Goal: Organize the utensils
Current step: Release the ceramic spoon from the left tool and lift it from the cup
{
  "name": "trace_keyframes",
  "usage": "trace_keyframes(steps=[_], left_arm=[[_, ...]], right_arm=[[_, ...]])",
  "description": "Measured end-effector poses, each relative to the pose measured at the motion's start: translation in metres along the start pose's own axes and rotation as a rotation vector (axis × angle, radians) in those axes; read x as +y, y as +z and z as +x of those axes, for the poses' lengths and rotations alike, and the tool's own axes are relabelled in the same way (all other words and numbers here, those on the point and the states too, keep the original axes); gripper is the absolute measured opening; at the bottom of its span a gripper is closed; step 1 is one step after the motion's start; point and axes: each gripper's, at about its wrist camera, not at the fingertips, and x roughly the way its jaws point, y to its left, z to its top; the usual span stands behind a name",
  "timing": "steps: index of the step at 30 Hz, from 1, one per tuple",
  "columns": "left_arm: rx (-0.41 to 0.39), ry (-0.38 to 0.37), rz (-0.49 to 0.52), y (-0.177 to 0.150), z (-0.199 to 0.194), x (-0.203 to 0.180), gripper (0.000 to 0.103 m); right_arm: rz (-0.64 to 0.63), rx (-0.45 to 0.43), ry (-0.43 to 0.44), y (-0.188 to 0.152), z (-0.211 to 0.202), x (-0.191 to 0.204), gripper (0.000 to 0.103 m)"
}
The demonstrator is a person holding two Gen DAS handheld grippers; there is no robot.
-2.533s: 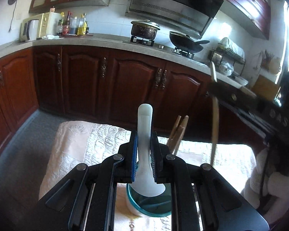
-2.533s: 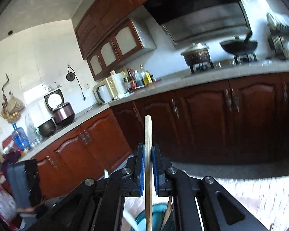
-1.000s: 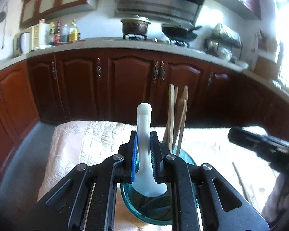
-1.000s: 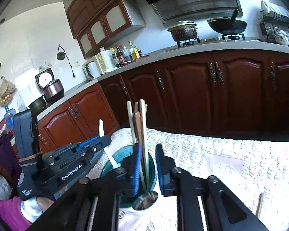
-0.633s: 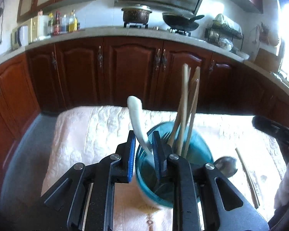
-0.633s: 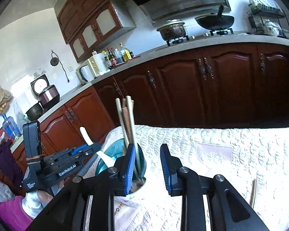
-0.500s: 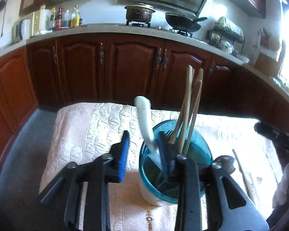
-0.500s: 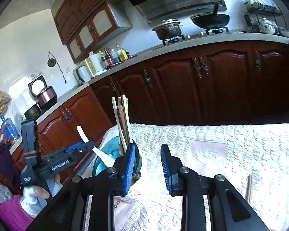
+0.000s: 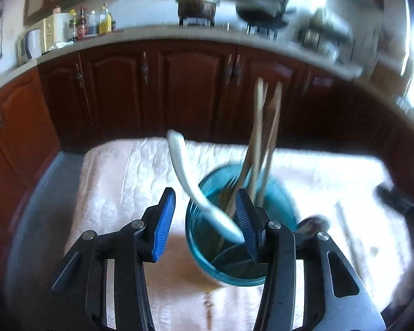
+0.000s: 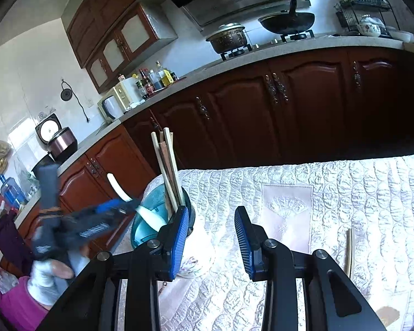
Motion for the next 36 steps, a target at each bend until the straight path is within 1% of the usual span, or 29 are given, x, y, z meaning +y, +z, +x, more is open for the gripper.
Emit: trace_keyframes(steps=[2,3,7,10,12,14,15,17,19,20,21,23,27,28,30,31,33,36], left_arm=[[0.043,0.025,0.018,-0.003,0.012,0.0,0.043],[0.05,0.028,0.019,-0.003,0.013,0.002,0.043],[0.03,0.092,0.064,0.003,0.009,0.01,0.041],[0.039,0.105,0.076,0.008,0.007,0.016,0.041],[0.035,0.1,0.064,0.009,0.004,0.02,0.041],[0.02,0.054,0.017,0.01,-0.002,0.028,0.041],[0.007,0.013,-0.021,0.01,-0.007,0.032,0.041],[-0.019,-0.06,-0.122,0.008,-0.016,0.044,0.042],[-0.024,-0.107,-0.222,0.007,-0.021,0.054,0.043],[-0.024,-0.137,-0.289,0.005,-0.022,0.061,0.046],[-0.026,-0.159,-0.344,0.003,-0.021,0.067,0.046],[-0.026,-0.171,-0.41,0.003,-0.019,0.074,0.047],[-0.028,-0.174,-0.449,0.012,-0.007,0.074,0.046],[-0.027,-0.17,-0.449,0.015,-0.004,0.073,0.045],[-0.03,-0.17,-0.422,0.02,0.0,0.068,0.023],[-0.025,-0.168,-0.395,0.023,0.001,0.066,0.01],[-0.042,-0.191,-0.348,0.03,0.002,0.061,0.01],[-0.064,-0.192,-0.262,0.041,-0.001,0.054,0.009]], right_arm=[[-0.012,0.002,0.001,-0.001,-0.002,0.002,0.033],[-0.016,0.002,0.001,-0.002,-0.003,0.003,0.033],[-0.005,0.004,0.0,-0.004,-0.003,-0.001,0.033],[0.014,0.006,0.006,-0.006,-0.002,-0.004,0.034],[0.011,0.007,0.006,-0.007,-0.002,-0.004,0.034],[0.004,0.01,0.006,-0.007,-0.003,-0.003,0.034],[0.002,0.011,0.005,-0.007,-0.003,-0.004,0.034],[0.002,0.011,0.004,-0.006,-0.003,-0.005,0.034],[0.009,0.011,0.001,-0.006,-0.002,-0.006,0.034],[0.013,0.012,0.001,-0.006,-0.001,-0.007,0.034],[0.017,0.013,0.003,-0.006,-0.001,-0.007,0.034],[0.017,0.018,0.006,-0.007,0.001,-0.006,0.034],[0.001,0.028,0.008,-0.009,0.002,0.0,0.034],[-0.001,0.029,0.008,-0.009,0.001,0.0,0.034],[-0.003,0.028,0.005,-0.01,0.0,0.001,0.034],[-0.003,0.027,0.001,-0.01,-0.001,0.0,0.034],[0.001,0.027,-0.004,-0.011,-0.003,-0.002,0.034],[0.014,0.029,-0.009,-0.013,-0.003,-0.006,0.035]])
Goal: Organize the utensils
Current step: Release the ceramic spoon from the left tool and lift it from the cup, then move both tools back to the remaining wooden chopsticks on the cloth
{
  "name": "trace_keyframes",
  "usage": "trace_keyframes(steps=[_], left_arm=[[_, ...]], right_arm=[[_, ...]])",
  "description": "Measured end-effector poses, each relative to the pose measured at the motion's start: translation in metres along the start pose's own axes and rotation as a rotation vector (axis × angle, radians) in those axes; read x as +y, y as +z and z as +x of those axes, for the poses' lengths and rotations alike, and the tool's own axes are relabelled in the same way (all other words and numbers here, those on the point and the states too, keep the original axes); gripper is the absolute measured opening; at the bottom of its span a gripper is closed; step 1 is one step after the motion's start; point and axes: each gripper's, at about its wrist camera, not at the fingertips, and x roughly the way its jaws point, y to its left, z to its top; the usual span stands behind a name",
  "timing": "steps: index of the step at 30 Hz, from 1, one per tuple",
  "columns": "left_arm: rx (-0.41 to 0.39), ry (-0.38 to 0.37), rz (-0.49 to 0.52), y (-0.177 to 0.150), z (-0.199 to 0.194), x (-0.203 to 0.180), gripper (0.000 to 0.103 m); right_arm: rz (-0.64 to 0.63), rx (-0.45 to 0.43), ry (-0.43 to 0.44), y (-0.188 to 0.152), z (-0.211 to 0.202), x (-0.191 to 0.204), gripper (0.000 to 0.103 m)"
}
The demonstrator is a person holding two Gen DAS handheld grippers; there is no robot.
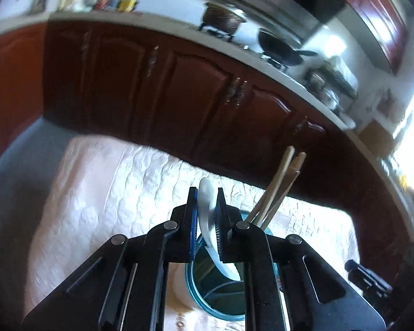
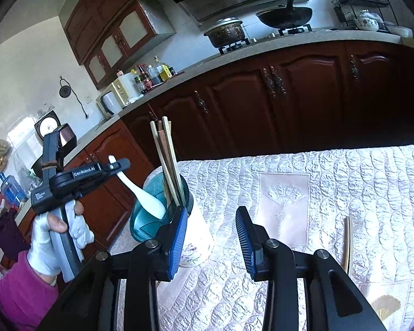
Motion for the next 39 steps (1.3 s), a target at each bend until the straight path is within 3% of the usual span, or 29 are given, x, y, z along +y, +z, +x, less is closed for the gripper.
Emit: trace_keyframes(steps=[6,11,21,26,28,38,39], left_arm=[[0.011,0.012,0.267,0.013,0.004,-0.024,0.008],[0.058,0.005,0.47,0.002,0.015,-0.036,0.006],[0.13,-0.001,0.348,-0.022,0.029,-0.012,0.01],[0.135,-0.015,0.292,-0.029,0.02,-0.009,0.039],[0.124,-0.022,0.267,-0.029,0.011,-0.009,0.045],[0.079,-0.054,0.253,-0.035,-0.043,-0.035,0.047],[0.081,-0.057,0.257,-0.036,-0.044,-0.039,0.047]], right_arm=[[0.004,0.011,0.005,-0.002,0.002,0.0,0.035],[0.005,0.009,0.002,-0.003,0.0,-0.001,0.035],[0.038,0.028,-0.05,0.0,-0.01,-0.019,0.04],[0.082,0.074,-0.104,-0.003,-0.015,-0.038,0.047],[0.101,0.082,-0.122,-0.005,-0.02,-0.046,0.051],[0.108,0.175,-0.291,-0.027,-0.047,-0.101,0.052],[0.11,0.186,-0.303,-0.031,-0.047,-0.106,0.048]])
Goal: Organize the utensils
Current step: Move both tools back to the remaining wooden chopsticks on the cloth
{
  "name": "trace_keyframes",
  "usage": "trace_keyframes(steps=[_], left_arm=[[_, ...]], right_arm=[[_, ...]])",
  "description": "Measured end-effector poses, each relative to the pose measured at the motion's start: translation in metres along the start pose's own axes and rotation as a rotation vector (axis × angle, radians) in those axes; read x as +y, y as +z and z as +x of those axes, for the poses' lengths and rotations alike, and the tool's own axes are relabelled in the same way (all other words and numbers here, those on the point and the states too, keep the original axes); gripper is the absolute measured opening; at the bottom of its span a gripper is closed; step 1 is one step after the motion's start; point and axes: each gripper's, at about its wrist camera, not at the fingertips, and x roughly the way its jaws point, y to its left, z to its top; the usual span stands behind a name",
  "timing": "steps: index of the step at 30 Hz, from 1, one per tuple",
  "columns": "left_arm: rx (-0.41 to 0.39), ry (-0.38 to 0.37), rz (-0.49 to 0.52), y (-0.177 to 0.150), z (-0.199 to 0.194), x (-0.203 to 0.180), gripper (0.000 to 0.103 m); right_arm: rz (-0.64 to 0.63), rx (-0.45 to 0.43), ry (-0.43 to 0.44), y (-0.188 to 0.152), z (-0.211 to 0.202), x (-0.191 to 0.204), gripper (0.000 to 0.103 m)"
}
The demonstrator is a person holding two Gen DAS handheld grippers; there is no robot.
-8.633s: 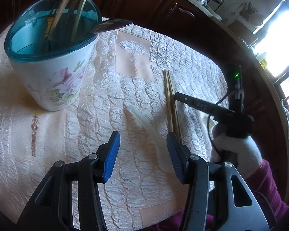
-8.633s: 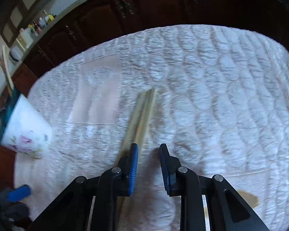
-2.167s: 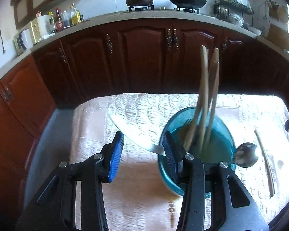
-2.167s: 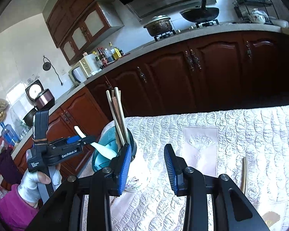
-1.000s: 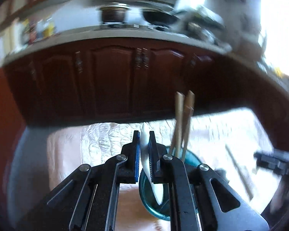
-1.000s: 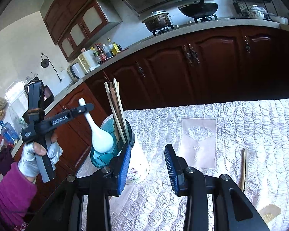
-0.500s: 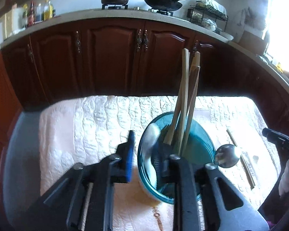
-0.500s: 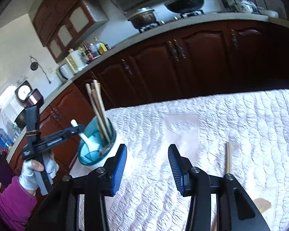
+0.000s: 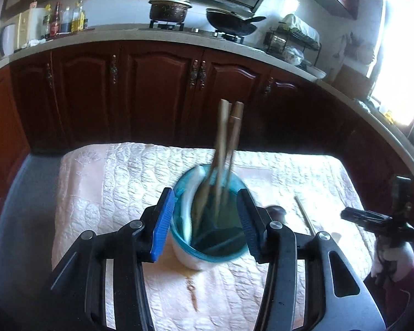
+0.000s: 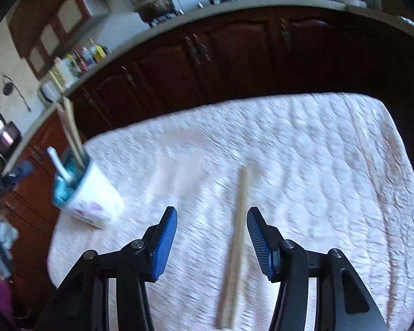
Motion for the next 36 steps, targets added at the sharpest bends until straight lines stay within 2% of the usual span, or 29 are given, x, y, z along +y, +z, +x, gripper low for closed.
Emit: trace_keyframes(steps=[1,7,9,13,20,22,25,30,36], left_arm=[[0.005,-0.011,0.003,-0.002,-0.001,-0.005,0.047],[0.052,-0.083,0.026,-0.018,0.005,-0.044,0.047],[0.068,-0.095,0.042,-0.023,0.009,-0.056,0.046],[0.102,-0.106,0.068,-0.033,0.016,-0.071,0.047],[0.159,-0.11,0.077,-0.046,0.032,-0.086,0.046],[0.165,-0.118,0.078,-0.048,0.035,-0.092,0.046],[0.168,-0.132,0.085,-0.05,0.034,-0.1,0.047],[0.19,-0.14,0.113,-0.057,0.038,-0.116,0.047],[0.227,-0.14,0.131,-0.063,0.051,-0.132,0.047]], right_arm=[[0.002,0.011,-0.008,-0.003,0.004,-0.006,0.043],[-0.024,0.088,-0.063,-0.012,0.045,-0.02,0.03],[-0.042,0.119,-0.104,-0.015,0.059,-0.022,0.028],[-0.061,0.174,-0.133,-0.021,0.078,-0.026,0.027],[-0.097,0.196,-0.16,-0.02,0.089,-0.02,0.027],[-0.12,0.186,-0.175,-0.016,0.096,-0.017,0.022],[-0.061,0.166,-0.156,-0.014,0.091,-0.025,0.007],[0.014,0.139,-0.141,-0.019,0.071,-0.047,0.007],[0.084,0.129,-0.201,-0.033,0.049,-0.071,0.007]])
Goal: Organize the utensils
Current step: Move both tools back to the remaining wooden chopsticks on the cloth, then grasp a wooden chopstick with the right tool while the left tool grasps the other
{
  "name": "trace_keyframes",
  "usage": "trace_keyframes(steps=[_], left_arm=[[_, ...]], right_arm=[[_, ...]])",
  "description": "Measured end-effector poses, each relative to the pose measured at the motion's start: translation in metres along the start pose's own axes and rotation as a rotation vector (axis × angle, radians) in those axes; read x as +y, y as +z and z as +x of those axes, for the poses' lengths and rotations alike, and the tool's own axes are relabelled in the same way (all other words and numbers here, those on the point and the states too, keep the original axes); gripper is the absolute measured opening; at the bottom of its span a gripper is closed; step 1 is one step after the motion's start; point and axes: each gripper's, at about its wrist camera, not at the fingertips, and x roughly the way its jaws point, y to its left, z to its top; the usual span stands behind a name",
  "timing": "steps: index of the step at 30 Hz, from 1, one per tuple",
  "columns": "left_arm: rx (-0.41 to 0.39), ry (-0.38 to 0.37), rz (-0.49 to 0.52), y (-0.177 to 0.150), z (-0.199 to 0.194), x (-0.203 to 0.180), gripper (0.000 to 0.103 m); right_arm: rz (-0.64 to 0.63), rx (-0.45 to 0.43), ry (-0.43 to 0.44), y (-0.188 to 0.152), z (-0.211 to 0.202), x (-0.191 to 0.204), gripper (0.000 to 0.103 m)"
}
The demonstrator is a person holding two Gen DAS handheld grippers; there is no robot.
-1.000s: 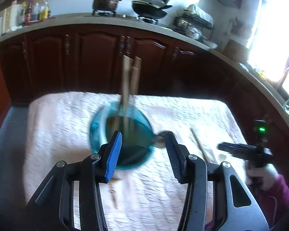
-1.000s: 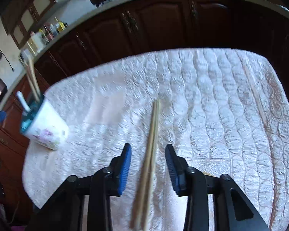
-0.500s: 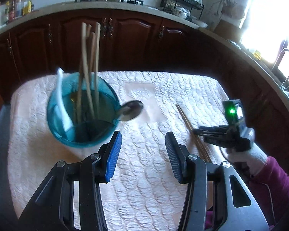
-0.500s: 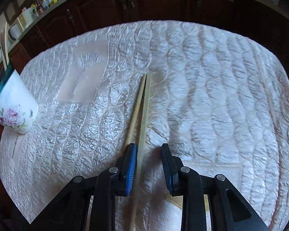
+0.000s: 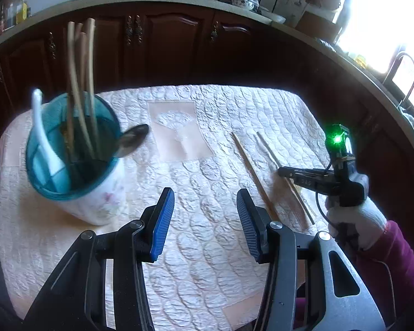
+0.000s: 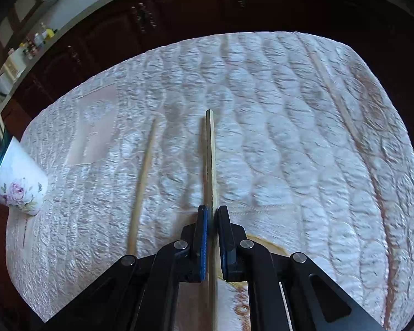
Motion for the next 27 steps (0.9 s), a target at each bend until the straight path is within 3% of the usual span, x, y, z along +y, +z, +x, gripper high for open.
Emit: trace_keyframes(steps=[6,8,9,19,27], left_arm=[[0.036,-0.005,0.028,0.002,0.018,-0.017,0.047],[0.056,-0.012,0.026,0.003,0.027,-0.022,0.046],[0.064,-0.015,0.024,0.003,0.03,-0.024,0.047],[0.167,-0.07,-0.024,0.02,0.096,-0.055,0.046],[0.217,-0.036,-0.059,0.053,0.165,-0.072,0.046]], right_arm=[[0.024,0.01,0.06,-0.006,-0.011,-0.021,0.01],[0.019,-0.002,0.081,-0.004,-0.019,-0.031,0.03],[0.01,-0.006,0.09,-0.001,-0.019,-0.027,0.033],[-0.045,0.031,0.138,0.035,-0.008,-0.028,0.034],[-0.086,0.074,0.137,0.062,0.022,-0.018,0.033]])
